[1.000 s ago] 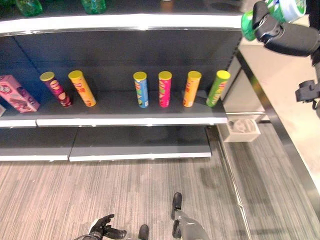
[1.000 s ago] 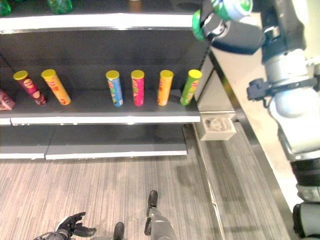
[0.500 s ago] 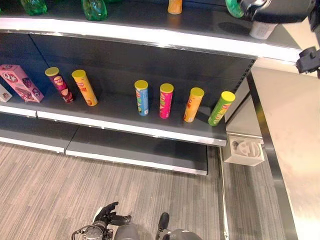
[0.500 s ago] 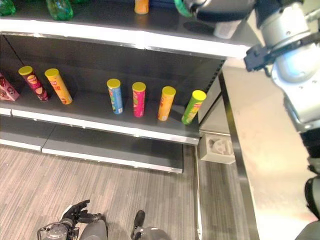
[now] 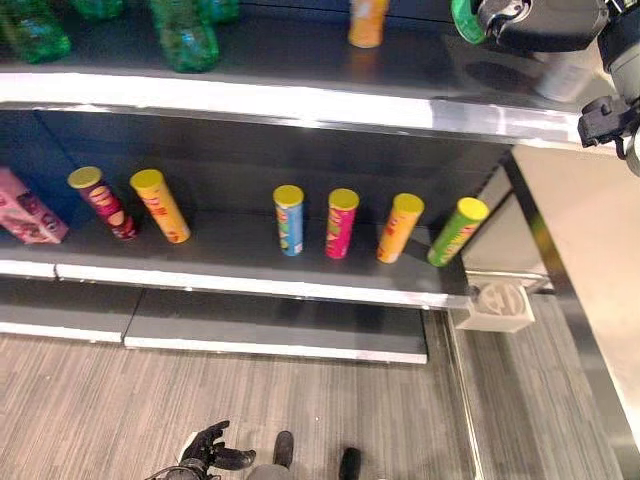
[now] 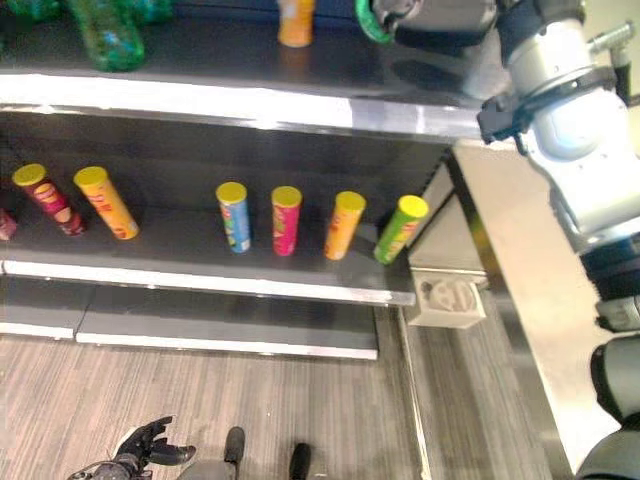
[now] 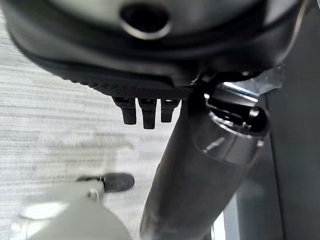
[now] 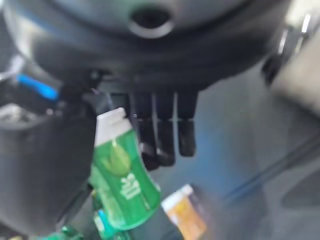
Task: Put the goods on the table back onto the shelves and tidy them up.
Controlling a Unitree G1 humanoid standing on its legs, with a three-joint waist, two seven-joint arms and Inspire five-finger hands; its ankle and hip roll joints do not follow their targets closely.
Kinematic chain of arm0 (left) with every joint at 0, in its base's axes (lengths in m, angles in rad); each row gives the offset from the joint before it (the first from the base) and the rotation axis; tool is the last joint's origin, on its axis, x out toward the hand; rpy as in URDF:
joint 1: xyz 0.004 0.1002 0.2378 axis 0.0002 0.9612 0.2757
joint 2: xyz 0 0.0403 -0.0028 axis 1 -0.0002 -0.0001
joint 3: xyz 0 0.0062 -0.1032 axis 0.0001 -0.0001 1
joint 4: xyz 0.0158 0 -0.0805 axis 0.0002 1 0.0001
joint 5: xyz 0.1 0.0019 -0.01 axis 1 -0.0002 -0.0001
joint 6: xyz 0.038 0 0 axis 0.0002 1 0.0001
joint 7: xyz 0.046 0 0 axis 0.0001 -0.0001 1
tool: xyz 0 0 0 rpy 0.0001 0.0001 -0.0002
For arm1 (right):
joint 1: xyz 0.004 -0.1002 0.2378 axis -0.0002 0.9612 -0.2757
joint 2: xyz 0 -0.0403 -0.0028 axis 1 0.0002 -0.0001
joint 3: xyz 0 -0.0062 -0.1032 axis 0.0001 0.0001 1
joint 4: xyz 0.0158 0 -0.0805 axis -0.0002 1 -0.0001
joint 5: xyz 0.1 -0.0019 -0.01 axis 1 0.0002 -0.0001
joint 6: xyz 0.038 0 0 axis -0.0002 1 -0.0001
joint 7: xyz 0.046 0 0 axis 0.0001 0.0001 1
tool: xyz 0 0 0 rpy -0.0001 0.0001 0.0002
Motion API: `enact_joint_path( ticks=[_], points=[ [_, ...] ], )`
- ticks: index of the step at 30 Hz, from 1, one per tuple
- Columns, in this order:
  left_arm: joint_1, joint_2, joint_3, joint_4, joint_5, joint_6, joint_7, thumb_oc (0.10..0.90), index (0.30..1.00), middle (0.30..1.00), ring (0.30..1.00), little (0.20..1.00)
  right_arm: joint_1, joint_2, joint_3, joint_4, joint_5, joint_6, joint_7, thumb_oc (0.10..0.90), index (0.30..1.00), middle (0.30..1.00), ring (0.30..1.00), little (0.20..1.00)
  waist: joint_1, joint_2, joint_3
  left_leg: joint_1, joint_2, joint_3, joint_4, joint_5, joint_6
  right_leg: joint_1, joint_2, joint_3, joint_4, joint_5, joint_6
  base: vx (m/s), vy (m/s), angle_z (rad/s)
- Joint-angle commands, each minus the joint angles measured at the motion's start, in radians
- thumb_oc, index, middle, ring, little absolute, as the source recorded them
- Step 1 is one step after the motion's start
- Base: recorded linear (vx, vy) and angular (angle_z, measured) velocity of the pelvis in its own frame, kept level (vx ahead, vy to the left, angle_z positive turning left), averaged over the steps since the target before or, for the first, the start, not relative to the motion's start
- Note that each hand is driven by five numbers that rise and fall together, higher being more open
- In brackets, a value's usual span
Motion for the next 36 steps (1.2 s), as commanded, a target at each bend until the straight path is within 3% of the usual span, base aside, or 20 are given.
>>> enact_joint_path(
  ticks=[1, 10, 18, 26, 36],
  points=[
    [0.046, 0.076, -0.032, 0.021, -0.006, -0.032, 0.021, 0.8, 0.9, 0.9, 0.9, 0.9, -0.212, 0.031, 0.034, 0.116, 0.007, -0.021, -0.035, 0.4, 0.3, 0.3, 0.3, 0.3, 0.039, -0.079, -0.079, 0.009, 0.04, 0.004, 0.002, -0.102, -0.043, 0.014, -0.13, 0.004, 0.008, -0.02, 0.153, 0.0, 0.027, 0.05],
    [0.039, 0.065, -0.033, 0.029, -0.065, -0.038, 0.04, 0.8, 0.9, 0.9, 0.9, 0.9, -0.31, 0.155, 0.11, 0.323, -0.012, 0.012, -0.031, 0.4, 0.3, 0.3, 0.3, 0.3, 0.074, -0.085, -0.088, -0.002, 0.036, -0.01, 0.002, -0.102, -0.042, 0.013, -0.136, -0.019, 0.008, -0.019, 0.159, 0.01, -0.006, 0.03],
    [0.023, 0.063, -0.047, 0.072, -0.077, -0.041, 0.046, 0.8, 0.9, 0.9, 0.9, 0.9, -0.354, 0.253, 0.152, 0.537, -0.125, 0.074, -0.026, 0.4, 0.3, 0.3, 0.3, 0.3, 0.114, -0.064, -0.1, -0.014, 0.029, -0.044, 0.002, -0.096, -0.044, 0.02, -0.143, -0.058, 0.008, -0.022, 0.165, 0.03, -0.03, 0.15],
    [0.005, 0.061, -0.088, 0.078, -0.039, -0.043, 0.036, 0.8, 0.9, 0.9, 0.9, 0.9, -0.378, 0.274, 0.2, 0.572, -0.176, 0.087, -0.005, 0.4, 0.3, 0.3, 0.3, 0.3, 0.112, -0.052, -0.106, -0.016, 0.024, -0.063, 0.002, -0.096, -0.045, 0.031, -0.149, -0.081, 0.008, -0.025, 0.167, 0.01, -0.009, 0.06],
    [-0.001, 0.063, -0.091, 0.07, -0.025, -0.049, 0.031, 0.8, 0.9, 0.9, 0.9, 0.9, -0.425, 0.258, 0.274, 0.501, -0.192, 0.073, 0.026, 0.4, 0.3, 0.3, 0.3, 0.3, 0.095, -0.06, -0.107, -0.009, 0.029, -0.06, 0.002, -0.102, -0.046, 0.033, -0.15, -0.082, 0.008, -0.026, 0.167, 0.0, 0.0, 0.0]
  ],
)
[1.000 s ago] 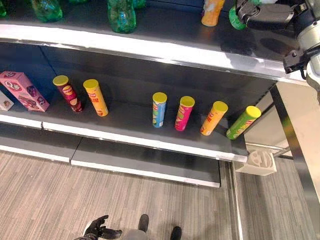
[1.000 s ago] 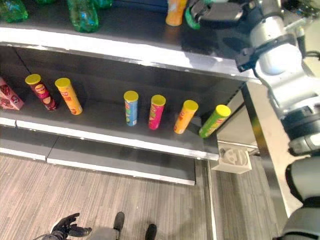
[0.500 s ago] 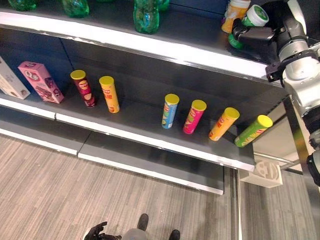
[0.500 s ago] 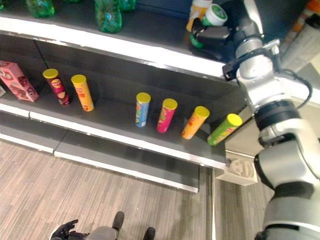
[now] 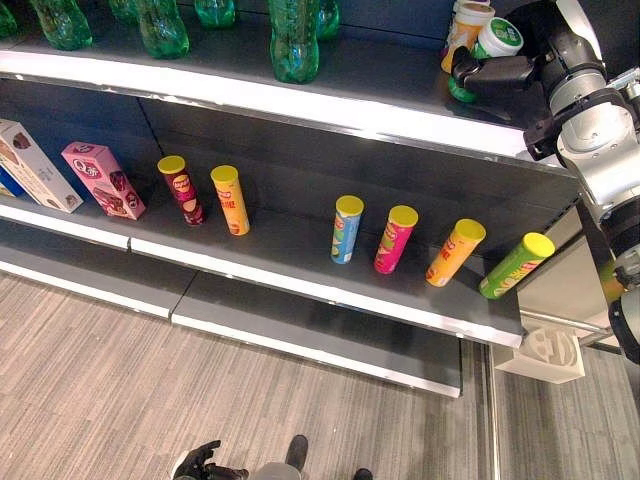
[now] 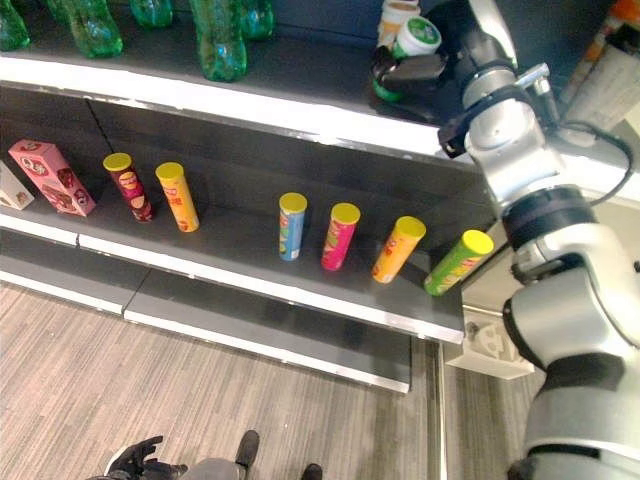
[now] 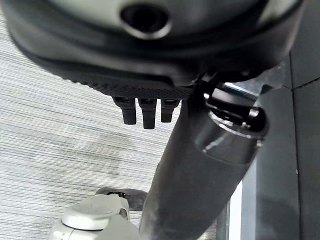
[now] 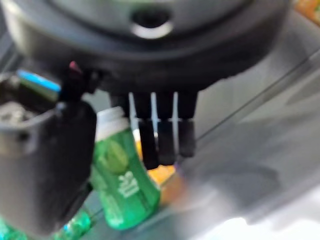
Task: Put the goods on the table back onto the shelves and tidy them up.
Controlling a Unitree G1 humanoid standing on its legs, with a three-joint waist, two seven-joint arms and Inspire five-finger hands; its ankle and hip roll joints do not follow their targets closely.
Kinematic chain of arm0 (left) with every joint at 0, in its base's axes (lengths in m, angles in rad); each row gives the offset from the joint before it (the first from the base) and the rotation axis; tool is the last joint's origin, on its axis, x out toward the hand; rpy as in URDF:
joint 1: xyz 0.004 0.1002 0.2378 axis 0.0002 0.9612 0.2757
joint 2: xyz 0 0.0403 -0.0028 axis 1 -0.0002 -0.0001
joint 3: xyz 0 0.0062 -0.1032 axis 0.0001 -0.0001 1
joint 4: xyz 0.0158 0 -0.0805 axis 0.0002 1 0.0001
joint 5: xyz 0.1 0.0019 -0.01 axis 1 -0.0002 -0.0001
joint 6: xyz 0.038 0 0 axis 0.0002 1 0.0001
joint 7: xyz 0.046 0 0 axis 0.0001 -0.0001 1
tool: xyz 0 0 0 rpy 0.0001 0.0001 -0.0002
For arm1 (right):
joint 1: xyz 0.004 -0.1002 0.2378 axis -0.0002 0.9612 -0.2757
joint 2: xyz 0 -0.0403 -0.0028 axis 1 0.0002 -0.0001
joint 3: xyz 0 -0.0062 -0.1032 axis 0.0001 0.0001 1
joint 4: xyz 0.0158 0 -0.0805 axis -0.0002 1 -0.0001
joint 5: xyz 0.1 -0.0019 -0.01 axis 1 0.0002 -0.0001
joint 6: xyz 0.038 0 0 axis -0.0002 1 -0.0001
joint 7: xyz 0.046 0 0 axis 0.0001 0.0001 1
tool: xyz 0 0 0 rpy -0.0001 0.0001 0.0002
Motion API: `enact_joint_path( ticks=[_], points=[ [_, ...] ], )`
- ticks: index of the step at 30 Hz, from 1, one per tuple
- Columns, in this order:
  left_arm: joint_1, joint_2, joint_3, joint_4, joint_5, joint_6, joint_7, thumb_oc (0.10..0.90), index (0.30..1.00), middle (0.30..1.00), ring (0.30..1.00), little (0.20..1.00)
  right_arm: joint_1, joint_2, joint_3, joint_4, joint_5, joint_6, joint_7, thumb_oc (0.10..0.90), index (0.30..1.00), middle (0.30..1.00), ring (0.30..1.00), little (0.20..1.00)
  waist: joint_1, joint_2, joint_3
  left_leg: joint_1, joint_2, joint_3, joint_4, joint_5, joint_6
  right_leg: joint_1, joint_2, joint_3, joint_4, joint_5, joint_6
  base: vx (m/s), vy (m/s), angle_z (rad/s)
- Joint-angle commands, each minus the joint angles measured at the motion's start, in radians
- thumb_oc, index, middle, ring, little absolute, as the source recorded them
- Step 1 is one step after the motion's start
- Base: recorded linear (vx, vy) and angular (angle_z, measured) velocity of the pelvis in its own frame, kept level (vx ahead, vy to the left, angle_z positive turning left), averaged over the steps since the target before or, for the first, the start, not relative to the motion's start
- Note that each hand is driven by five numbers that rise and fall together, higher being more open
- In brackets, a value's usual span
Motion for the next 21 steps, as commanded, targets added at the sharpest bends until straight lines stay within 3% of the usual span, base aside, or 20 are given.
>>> enact_joint_path(
  ticks=[1, 9, 21],
  points=[
    [-0.018, 0.06, -0.043, 0.013, 0.016, -0.045, 0.01, 0.8, 0.9, 0.9, 0.9, 0.9, -0.199, -0.045, 0.074, -0.039, -0.012, -0.054, -0.017, 0.4, 0.3, 0.3, 0.3, 0.3, 0.017, -0.068, -0.057, 0.021, 0.05, 0.012, 0.002, -0.114, -0.063, 0.034, -0.135, -0.019, 0.008, -0.015, 0.146, 0.0, 0.0, 0.0],
    [-0.018, 0.068, -0.036, 0.016, 0.032, -0.049, 0.006, 0.8, 0.9, 0.9, 0.9, 0.9, -0.233, -0.048, 0.161, -0.074, -0.036, -0.056, 0.028, 0.4, 0.3, 0.3, 0.3, 0.3, 0.004, -0.074, -0.059, 0.033, 0.057, 0.023, 0.002, -0.121, -0.066, 0.036, -0.134, -0.016, 0.008, -0.018, 0.146, 0.0, -0.001, -0.02],
    [-0.018, 0.067, -0.034, 0.018, 0.044, -0.05, 0.005, 0.8, 0.9, 0.9, 0.9, 0.9, -0.238, -0.04, 0.18, -0.036, -0.07, -0.042, 0.041, 0.4, 0.3, 0.3, 0.3, 0.3, -0.008, -0.075, -0.056, 0.042, 0.063, 0.033, 0.002, -0.127, -0.068, 0.038, -0.133, -0.012, 0.008, -0.018, 0.144, 0.0, 0.0, 0.0]
  ],
)
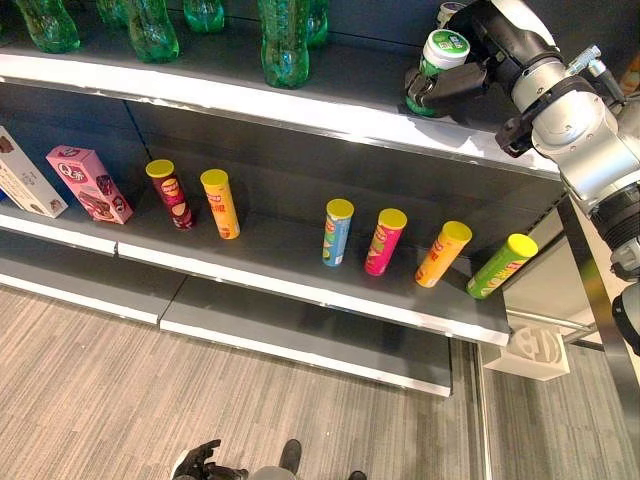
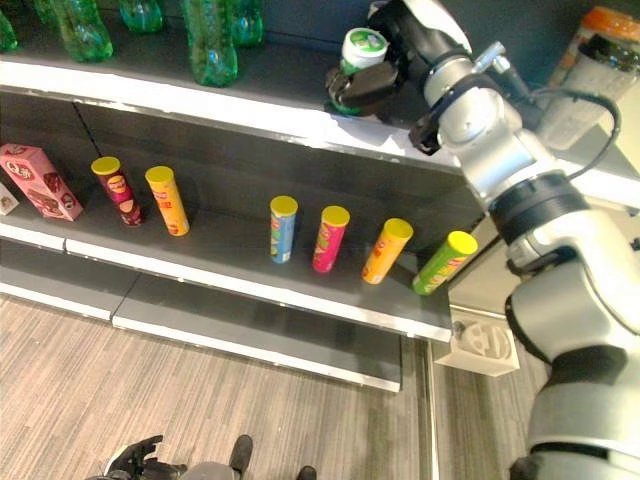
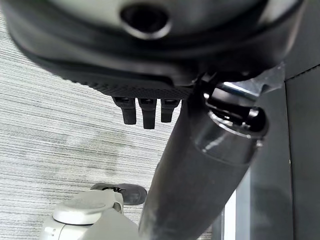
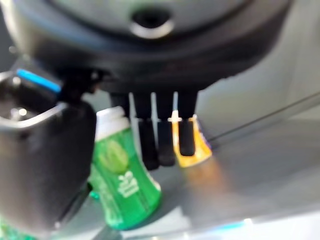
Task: Put the goods on the table back onto the shelves and tidy them up.
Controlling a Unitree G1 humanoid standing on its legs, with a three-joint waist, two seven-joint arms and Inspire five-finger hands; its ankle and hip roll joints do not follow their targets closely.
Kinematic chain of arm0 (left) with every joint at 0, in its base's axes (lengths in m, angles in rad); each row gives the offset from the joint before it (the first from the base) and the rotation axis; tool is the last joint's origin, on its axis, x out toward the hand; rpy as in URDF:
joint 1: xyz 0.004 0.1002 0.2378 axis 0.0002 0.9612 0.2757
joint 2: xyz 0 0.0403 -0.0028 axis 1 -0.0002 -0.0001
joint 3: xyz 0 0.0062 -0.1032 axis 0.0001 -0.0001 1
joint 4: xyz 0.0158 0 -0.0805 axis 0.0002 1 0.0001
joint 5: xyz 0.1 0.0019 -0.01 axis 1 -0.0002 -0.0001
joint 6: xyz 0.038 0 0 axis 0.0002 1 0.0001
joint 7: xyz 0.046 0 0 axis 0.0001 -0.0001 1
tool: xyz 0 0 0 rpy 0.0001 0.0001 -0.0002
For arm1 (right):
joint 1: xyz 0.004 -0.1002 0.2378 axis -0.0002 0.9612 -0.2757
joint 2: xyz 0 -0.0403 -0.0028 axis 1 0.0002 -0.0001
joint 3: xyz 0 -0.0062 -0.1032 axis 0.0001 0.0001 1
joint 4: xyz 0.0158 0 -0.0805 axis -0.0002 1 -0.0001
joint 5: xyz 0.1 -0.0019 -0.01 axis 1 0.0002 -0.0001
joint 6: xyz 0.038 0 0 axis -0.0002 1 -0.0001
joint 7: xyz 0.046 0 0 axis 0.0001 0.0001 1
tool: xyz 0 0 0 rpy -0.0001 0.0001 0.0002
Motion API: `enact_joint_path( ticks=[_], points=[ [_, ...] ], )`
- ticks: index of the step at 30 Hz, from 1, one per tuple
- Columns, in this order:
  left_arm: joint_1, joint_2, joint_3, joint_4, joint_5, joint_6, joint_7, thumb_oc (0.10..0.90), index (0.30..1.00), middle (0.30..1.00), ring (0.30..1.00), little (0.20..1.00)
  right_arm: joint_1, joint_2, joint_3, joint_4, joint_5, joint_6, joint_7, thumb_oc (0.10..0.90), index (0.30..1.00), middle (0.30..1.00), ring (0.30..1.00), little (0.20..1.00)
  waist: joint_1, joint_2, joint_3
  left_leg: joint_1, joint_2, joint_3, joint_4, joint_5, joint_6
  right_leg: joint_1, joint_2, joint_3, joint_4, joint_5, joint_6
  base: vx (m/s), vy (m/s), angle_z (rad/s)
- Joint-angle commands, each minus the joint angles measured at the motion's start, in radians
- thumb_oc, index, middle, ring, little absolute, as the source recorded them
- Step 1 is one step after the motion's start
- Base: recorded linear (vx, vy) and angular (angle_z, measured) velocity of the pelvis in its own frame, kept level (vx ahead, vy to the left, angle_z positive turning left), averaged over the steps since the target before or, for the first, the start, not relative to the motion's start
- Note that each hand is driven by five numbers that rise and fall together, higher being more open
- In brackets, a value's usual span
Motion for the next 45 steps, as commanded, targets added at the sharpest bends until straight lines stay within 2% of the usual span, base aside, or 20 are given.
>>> enact_joint_path(
  ticks=[1, 19, 20, 31, 36, 38, 40, 41, 42, 43, 44, 45],
  points=[
    [-0.02, 0.067, -0.035, 0.017, 0.036, -0.043, 0.007, 0.8, 0.9, 0.9, 0.9, 0.9, -0.19, -0.036, 0.069, 0.064, -0.021, -0.03, -0.019, 0.4, 0.3, 0.3, 0.3, 0.3, 0.007, -0.058, -0.045, 0.037, 0.061, 0.018, 0.002, -0.127, -0.068, 0.038, -0.133, -0.021, 0.008, -0.018, 0.144, 0.0, 0.0, 0.0],
    [-0.028, 0.081, -0.038, -0.001, 0.045, -0.044, 0.006, 0.8, 0.9, 0.9, 0.9, 0.9, -0.212, -0.004, 0.102, 0.085, -0.063, -0.016, 0.0, 0.4, 0.3, 0.3, 0.3, 0.3, -0.007, -0.055, -0.046, 0.046, 0.065, 0.028, 0.002, -0.133, -0.069, 0.04, -0.135, -0.017, 0.008, -0.017, 0.144, 0.0, 0.0, 0.0],
    [-0.028, 0.082, -0.04, -0.005, 0.045, -0.044, 0.004, 0.8, 0.9, 0.9, 0.9, 0.9, -0.211, 0.004, 0.101, 0.095, -0.069, -0.013, 0.002, 0.8, 0.9, 0.9, 0.9, 0.9, -0.006, -0.055, -0.044, 0.048, 0.064, 0.029, 0.002, -0.134, -0.068, 0.041, -0.134, -0.016, 0.008, -0.017, 0.143, 0.0, 0.0, 0.0],
    [-0.033, 0.079, -0.041, -0.001, 0.042, -0.043, 0.01, 0.8, 0.9, 0.9, 0.9, 0.9, -0.204, 0.017, 0.068, 0.1, -0.057, -0.013, -0.015, 0.8, 0.9, 0.9, 0.9, 0.9, -0.009, -0.055, -0.042, 0.052, 0.066, 0.031, 0.002, -0.138, -0.068, 0.043, -0.137, -0.017, 0.008, -0.017, 0.143, 0.0, 0.0, 0.0],
    [-0.032, 0.078, -0.038, -0.002, 0.035, -0.043, 0.009, 0.8, 0.9, 0.9, 0.9, 0.9, -0.218, -0.018, 0.046, 0.065, -0.025, -0.024, -0.044, 0.8, 0.9, 0.9, 0.9, 0.9, -0.018, -0.053, -0.039, 0.049, 0.065, 0.035, 0.002, -0.137, -0.069, 0.037, -0.138, -0.016, 0.008, -0.013, 0.146, 0.0, 0.0, 0.0],
    [-0.029, 0.078, -0.032, -0.007, 0.033, -0.043, 0.01, 0.8, 0.9, 0.9, 0.9, 0.9, -0.227, -0.057, 0.039, 0.004, 0.001, -0.032, -0.059, 0.8, 0.9, 0.9, 0.9, 0.9, -0.025, -0.054, -0.038, 0.048, 0.066, 0.038, 0.002, -0.137, -0.069, 0.031, -0.139, -0.014, 0.008, -0.011, 0.147, 0.0, 0.02, -0.01],
    [-0.015, 0.074, -0.009, -0.016, 0.028, -0.042, 0.012, 0.8, 0.9, 0.9, 0.9, 0.9, -0.226, -0.164, 0.012, -0.117, 0.045, -0.061, -0.09, 0.8, 0.9, 0.9, 0.9, 0.9, -0.04, -0.054, -0.035, 0.044, 0.067, 0.044, 0.002, -0.138, -0.068, 0.024, -0.141, -0.011, 0.008, -0.006, 0.151, 0.0, 0.037, 0.01],
    [-0.015, 0.076, -0.01, -0.016, 0.028, -0.042, 0.012, 0.8, 0.9, 0.9, 0.9, 0.9, -0.222, -0.167, 0.008, -0.12, 0.044, -0.059, -0.091, 0.8, 0.9, 0.9, 0.9, 0.9, -0.038, -0.055, -0.035, 0.044, 0.067, 0.044, 0.002, -0.138, -0.068, 0.024, -0.141, -0.011, 0.008, -0.006, 0.151, 0.0, 0.045, -0.01],
    [-0.001, 0.069, 0.014, -0.027, 0.028, -0.041, 0.015, 0.8, 0.9, 0.9, 0.9, 0.9, -0.212, -0.276, -0.02, -0.247, 0.061, -0.084, -0.126, 0.8, 0.9, 0.9, 0.9, 0.9, -0.057, -0.051, -0.033, 0.042, 0.067, 0.051, 0.002, -0.14, -0.067, 0.018, -0.142, -0.008, 0.008, -0.004, 0.153, 0.0, 0.054, -0.09],
    [0.004, 0.063, 0.028, -0.029, 0.031, -0.038, 0.016, 0.8, 0.9, 0.9, 0.9, 0.9, -0.158, -0.343, -0.086, -0.359, 0.067, -0.095, -0.149, 0.8, 0.9, 0.9, 0.9, 0.9, -0.066, -0.051, -0.033, 0.042, 0.068, 0.054, 0.002, -0.142, -0.065, 0.016, -0.142, -0.005, 0.008, -0.004, 0.154, 0.01, 0.071, -0.1],
    [0.008, 0.05, 0.04, -0.03, 0.036, -0.036, 0.015, 0.8, 0.9, 0.9, 0.9, 0.9, -0.127, -0.394, -0.14, -0.441, 0.074, -0.121, -0.172, 0.8, 0.9, 0.9, 0.9, 0.9, -0.077, -0.043, -0.032, 0.041, 0.068, 0.057, 0.002, -0.144, -0.064, 0.014, -0.144, -0.002, 0.008, -0.003, 0.156, 0.01, 0.032, -0.01],
    [0.009, 0.055, 0.039, -0.03, 0.037, -0.035, 0.015, 0.8, 0.9, 0.9, 0.9, 0.9, -0.104, -0.398, -0.163, -0.452, 0.071, -0.118, -0.173, 0.8, 0.9, 0.9, 0.9, 0.9, -0.075, -0.048, -0.033, 0.041, 0.069, 0.057, 0.002, -0.145, -0.064, 0.014, -0.143, -0.002, 0.008, -0.003, 0.156, 0.01, 0.017, -0.06]
  ],
)
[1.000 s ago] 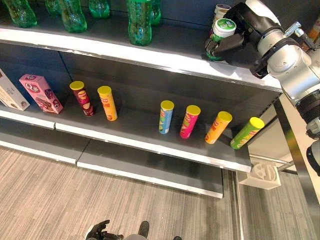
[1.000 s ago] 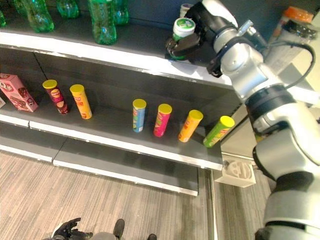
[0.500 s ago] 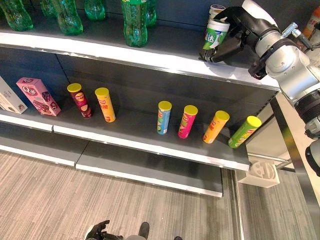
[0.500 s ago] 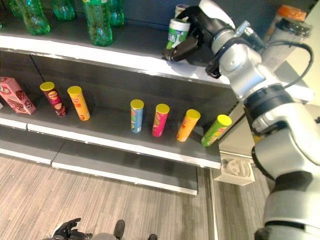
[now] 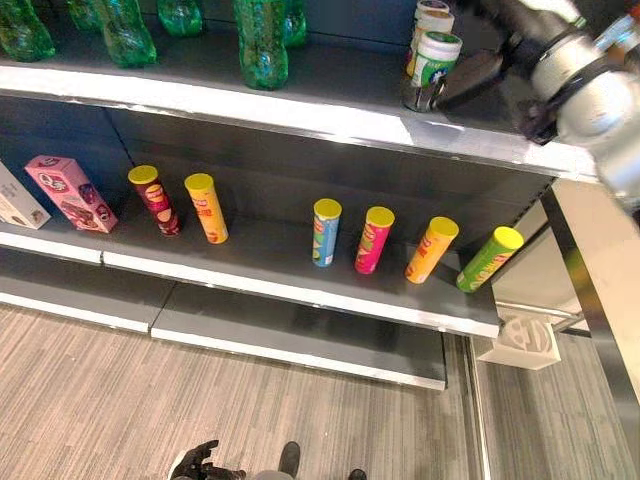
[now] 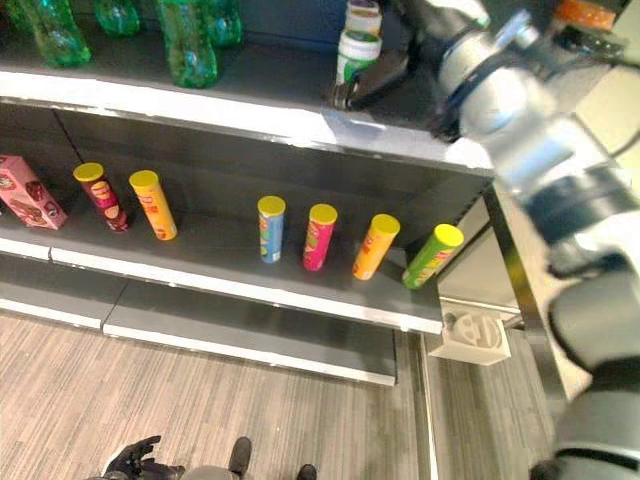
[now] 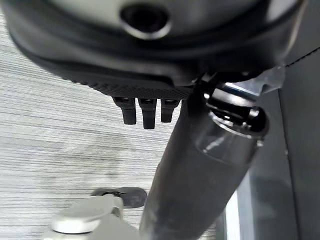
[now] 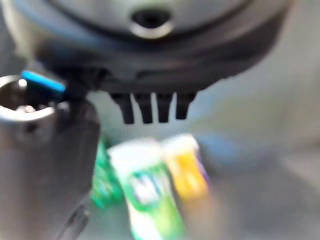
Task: Put the goods on the table back onto the shelves and tidy them up.
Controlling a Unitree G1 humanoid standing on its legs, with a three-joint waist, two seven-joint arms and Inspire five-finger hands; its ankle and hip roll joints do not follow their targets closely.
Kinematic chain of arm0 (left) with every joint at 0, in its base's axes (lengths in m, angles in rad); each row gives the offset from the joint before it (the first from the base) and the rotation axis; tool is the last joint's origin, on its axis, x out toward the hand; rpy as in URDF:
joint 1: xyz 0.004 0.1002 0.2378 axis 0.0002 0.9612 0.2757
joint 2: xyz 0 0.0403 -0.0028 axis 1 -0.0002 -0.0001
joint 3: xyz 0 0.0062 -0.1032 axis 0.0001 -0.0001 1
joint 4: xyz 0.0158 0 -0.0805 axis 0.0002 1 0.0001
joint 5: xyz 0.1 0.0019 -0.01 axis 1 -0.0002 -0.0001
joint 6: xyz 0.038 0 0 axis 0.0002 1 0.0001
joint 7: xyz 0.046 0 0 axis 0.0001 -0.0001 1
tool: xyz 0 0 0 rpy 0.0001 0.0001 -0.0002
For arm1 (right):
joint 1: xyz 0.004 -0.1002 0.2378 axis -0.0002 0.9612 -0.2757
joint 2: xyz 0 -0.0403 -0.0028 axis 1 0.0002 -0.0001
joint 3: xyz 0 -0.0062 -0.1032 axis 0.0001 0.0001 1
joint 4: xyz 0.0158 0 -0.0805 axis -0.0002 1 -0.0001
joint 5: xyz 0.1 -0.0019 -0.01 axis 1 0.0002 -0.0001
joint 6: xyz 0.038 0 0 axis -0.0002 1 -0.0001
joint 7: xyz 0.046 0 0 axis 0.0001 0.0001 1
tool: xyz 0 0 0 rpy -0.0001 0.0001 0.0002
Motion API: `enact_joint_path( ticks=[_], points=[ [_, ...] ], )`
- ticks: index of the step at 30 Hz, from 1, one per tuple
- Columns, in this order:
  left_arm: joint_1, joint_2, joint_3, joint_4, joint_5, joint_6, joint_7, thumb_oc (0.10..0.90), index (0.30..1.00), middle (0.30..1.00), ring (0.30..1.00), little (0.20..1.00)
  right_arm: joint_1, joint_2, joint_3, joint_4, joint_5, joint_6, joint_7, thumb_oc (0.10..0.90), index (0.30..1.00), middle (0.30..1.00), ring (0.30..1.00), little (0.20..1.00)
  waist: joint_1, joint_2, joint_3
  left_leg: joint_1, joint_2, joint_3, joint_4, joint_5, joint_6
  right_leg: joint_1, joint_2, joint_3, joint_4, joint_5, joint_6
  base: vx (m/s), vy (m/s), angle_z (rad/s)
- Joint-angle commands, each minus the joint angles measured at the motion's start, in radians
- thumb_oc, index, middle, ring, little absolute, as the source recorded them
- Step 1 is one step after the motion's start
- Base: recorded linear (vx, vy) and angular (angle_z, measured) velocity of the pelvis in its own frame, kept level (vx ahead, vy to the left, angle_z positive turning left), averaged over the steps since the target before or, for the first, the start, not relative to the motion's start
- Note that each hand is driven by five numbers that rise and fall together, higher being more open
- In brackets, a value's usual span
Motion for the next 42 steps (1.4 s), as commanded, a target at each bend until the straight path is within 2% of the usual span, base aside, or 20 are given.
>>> enact_joint_path(
  ticks=[1, 2, 4, 5, 6, 8, 10, 11, 12, 15, 20, 22, 25, 26, 27, 29, 32, 34, 38, 42],
  points=[
    [-0.029, 0.065, -0.023, 0.018, 0.006, -0.034, 0.015, 0.8, 0.9, 0.9, 0.9, 0.9, -0.142, 0.007, -0.109, 0.086, 0.05, -0.085, -0.148, 0.8, 0.9, 0.9, 0.9, 0.9, -0.006, -0.058, -0.024, 0.061, 0.07, 0.038, 0.003, -0.139, -0.072, 0.041, -0.139, -0.022, 0.014, -0.001, 0.147, 0.06, 0.067, -0.34],
    [-0.011, -0.004, 0.051, 0.02, 0.036, -0.021, 0.02, 0.8, 0.9, 0.9, 0.9, 0.9, 0.242, -0.143, -0.605, -0.196, -0.012, -0.174, -0.288, 0.8, 0.9, 0.9, 0.9, 0.9, -0.062, -0.015, -0.034, 0.064, 0.068, 0.046, 0.003, -0.158, -0.059, 0.033, -0.142, -0.013, 0.014, -0.001, 0.154, 0.08, 0.077, -0.27],
    [0.001, -0.013, 0.075, 0.019, 0.05, -0.014, 0.02, 0.8, 0.9, 0.9, 0.9, 0.9, 0.495, -0.114, -0.896, -0.296, -0.078, -0.192, -0.342, 0.8, 0.9, 0.9, 0.9, 0.9, -0.083, -0.017, -0.04, 0.071, 0.067, 0.052, 0.003, -0.169, -0.053, 0.035, -0.145, -0.004, 0.014, -0.004, 0.156, 0.06, 0.079, 0.25],
    [0.001, -0.007, 0.079, 0.02, 0.064, -0.011, 0.021, 0.8, 0.9, 0.9, 0.9, 0.9, 0.675, -0.071, -1.085, -0.361, -0.104, -0.194, -0.362, 0.8, 0.9, 0.9, 0.9, 0.9, -0.094, -0.028, -0.045, 0.07, 0.065, 0.054, 0.003, -0.171, -0.049, 0.03, -0.146, 0.0, 0.014, 0.0, 0.158, 0.03, 0.068, -0.02],
    [0.001, 0.004, 0.079, 0.019, 0.07, -0.009, 0.022, 0.8, 0.9, 0.9, 0.9, 0.9, 0.801, -0.031, -1.211, -0.41, -0.121, -0.195, -0.374, 0.8, 0.9, 0.9, 0.9, 0.9, -0.095, -0.038, -0.046, 0.073, 0.064, 0.058, 0.003, -0.177, -0.046, 0.029, -0.147, 0.006, 0.014, 0.001, 0.16, 0.03, 0.067, -0.46],
    [-0.002, 0.011, 0.069, 0.015, 0.079, -0.007, 0.022, 0.8, 0.9, 0.9, 0.9, 0.9, 0.966, 0.054, -1.369, -0.473, -0.117, -0.205, -0.382, 0.8, 0.9, 0.9, 0.9, 0.9, -0.103, -0.047, -0.045, 0.08, 0.061, 0.072, 0.003, -0.185, -0.04, 0.019, -0.15, 0.024, 0.014, 0.008, 0.163, 0.01, 0.079, -0.32],
    [0.002, 0.017, 0.056, -0.007, 0.079, -0.006, 0.015, 0.8, 0.9, 0.9, 0.9, 0.9, 1.08, 0.15, -1.467, -0.526, -0.092, -0.225, -0.385, 0.8, 0.9, 0.9, 0.9, 0.9, -0.111, -0.048, -0.039, 0.085, 0.056, 0.09, 0.003, -0.19, -0.032, 0.005, -0.153, 0.046, 0.014, 0.018, 0.167, -0.02, 0.081, -0.46],
    [0.002, 0.021, 0.052, -0.008, 0.078, -0.006, 0.015, 0.8, 0.9, 0.9, 0.9, 0.9, 1.092, 0.153, -1.478, -0.531, -0.092, -0.224, -0.384, 0.8, 0.9, 0.9, 0.9, 0.9, -0.104, -0.05, -0.039, 0.087, 0.057, 0.092, 0.003, -0.192, -0.032, 0.006, -0.152, 0.049, 0.014, 0.017, 0.168, -0.05, 0.125, -0.45],
    [-0.002, 0.016, 0.045, -0.016, 0.088, -0.006, 0.012, 0.8, 0.9, 0.9, 0.9, 0.9, 1.129, 0.241, -1.476, -0.553, -0.097, -0.23, -0.387, 0.8, 0.9, 0.9, 0.9, 0.9, -0.124, -0.042, -0.029, 0.093, 0.05, 0.115, 0.003, -0.199, -0.022, -0.01, -0.157, 0.079, 0.014, 0.034, 0.174, -0.09, 0.135, -0.42],
    [-0.007, 0.019, 0.044, -0.035, 0.103, -0.008, 0.01, 0.8, 0.9, 0.9, 0.9, 0.9, 1.194, 0.336, -1.487, -0.573, -0.123, -0.201, -0.382, 0.8, 0.9, 0.9, 0.9, 0.9, -0.159, -0.037, -0.008, 0.1, 0.04, 0.163, 0.003, -0.2, -0.007, -0.047, -0.161, 0.124, 0.021, 0.071, 0.181, -0.08, 0.148, -0.54],
    [-0.02, 0.047, 0.033, -0.099, 0.112, -0.015, -0.002, 0.8, 0.9, 0.9, 0.9, 0.9, 1.216, 0.427, -1.433, -0.553, -0.12, -0.182, -0.376, 0.8, 0.9, 0.9, 0.9, 0.9, -0.196, -0.033, 0.038, 0.12, 0.054, 0.27, 0.003, -0.217, 0.006, -0.115, -0.155, 0.164, 0.055, 0.121, 0.199, -0.08, 0.068, -1.1],
    [-0.024, 0.064, 0.035, -0.116, 0.118, -0.015, -0.01, 0.8, 0.9, 0.9, 0.9, 0.9, 1.227, 0.429, -1.417, -0.54, -0.119, -0.169, -0.365, 0.8, 0.9, 0.9, 0.9, 0.9, -0.191, -0.023, 0.052, 0.135, 0.08, 0.327, 0.003, -0.223, 0.001, -0.122, -0.173, 0.108, 0.076, 0.114, 0.2, -0.09, -0.029, -1.08],
    [-0.014, 0.083, 0.052, -0.161, 0.091, -0.011, -0.015, 0.8, 0.9, 0.9, 0.9, 0.9, 1.224, 0.41, -1.39, -0.506, -0.105, -0.159, -0.354, 0.8, 0.9, 0.9, 0.9, 0.9, -0.158, -0.01, 0.054, 0.131, 0.118, 0.412, 0.003, -0.2, -0.012, -0.101, -0.25, -0.116, 0.11, 0.107, 0.183, -0.14, -0.08, -0.97],
    [-0.012, 0.083, 0.053, -0.163, 0.091, -0.01, -0.015, 0.8, 0.9, 0.9, 0.9, 0.9, 1.223, 0.408, -1.388, -0.503, -0.104, -0.16, -0.354, 0.8, 0.9, 0.9, 0.9, 0.9, -0.161, -0.01, 0.054, 0.132, 0.118, 0.41, 0.003, -0.2, -0.012, -0.099, -0.25, -0.119, 0.11, 0.106, 0.183, -0.03, -0.084, -1.14],
    [-0.007, 0.085, 0.068, -0.16, 0.076, -0.008, -0.014, 0.8, 0.9, 0.9, 0.9, 0.9, 1.22, 0.401, -1.378, -0.474, -0.102, -0.147, -0.351, 0.8, 0.9, 0.9, 0.9, 0.9, -0.145, -0.012, 0.038, 0.137, 0.132, 0.437, 0.003, -0.21, -0.019, -0.081, -0.279, -0.177, 0.134, 0.108, 0.196, 0.0, -0.108, -1.05],
    [-0.003, 0.089, 0.076, -0.16, 0.072, -0.007, -0.02, 0.8, 0.9, 0.9, 0.9, 0.9, 1.218, 0.379, -1.375, -0.436, -0.11, -0.131, -0.352, 0.8, 0.9, 0.9, 0.9, 0.9, -0.129, -0.032, 0.019, 0.145, 0.133, 0.466, 0.006, -0.208, -0.027, -0.061, -0.287, -0.198, 0.112, 0.113, 0.202, 0.05, -0.163, -0.98],
    [0.0, 0.088, 0.073, -0.16, 0.079, -0.007, -0.026, 0.8, 0.9, 0.9, 0.9, 0.9, 1.23, 0.36, -1.388, -0.405, -0.082, -0.124, -0.343, 0.8, 0.9, 0.9, 0.9, 0.9, -0.12, -0.049, -0.004, 0.15, 0.137, 0.477, 0.009, -0.2, -0.042, -0.017, -0.262, -0.209, 0.038, 0.102, 0.203, 0.07, -0.174, -0.33],
    [-0.001, 0.081, 0.074, -0.16, 0.071, -0.004, -0.037, 0.8, 0.9, 0.9, 0.9, 0.9, 1.253, 0.328, -1.408, -0.364, -0.045, -0.124, -0.333, 0.8, 0.9, 0.9, 0.9, 0.9, -0.125, -0.059, -0.018, 0.164, 0.173, 0.481, 0.014, -0.175, -0.073, -0.001, -0.221, -0.189, 0.019, 0.075, 0.196, 0.1, -0.322, -0.35],
    [0.001, 0.075, 0.062, -0.17, 0.062, 0.0, -0.047, 0.8, 0.9, 0.9, 0.9, 0.9, 1.248, 0.303, -1.39, -0.335, 0.008, -0.137, -0.309, 0.8, 0.9, 0.9, 0.9, 0.9, -0.139, -0.047, -0.023, 0.183, 0.224, 0.492, 0.019, -0.154, -0.105, 0.008, -0.175, -0.183, 0.018, 0.044, 0.169, 0.04, -0.218, -0.19],
    [-0.007, 0.069, 0.047, -0.183, 0.054, 0.002, -0.061, 0.8, 0.9, 0.9, 0.9, 0.9, 1.249, 0.315, -1.373, -0.334, 0.094, -0.17, -0.273, 0.8, 0.9, 0.9, 0.9, 0.9, -0.164, -0.032, -0.02, 0.172, 0.31, 0.498, 0.107, -0.135, -0.144, 0.022, -0.097, -0.167, 0.018, -0.021, 0.116, 0.03, -0.287, -0.12]
  ],
)
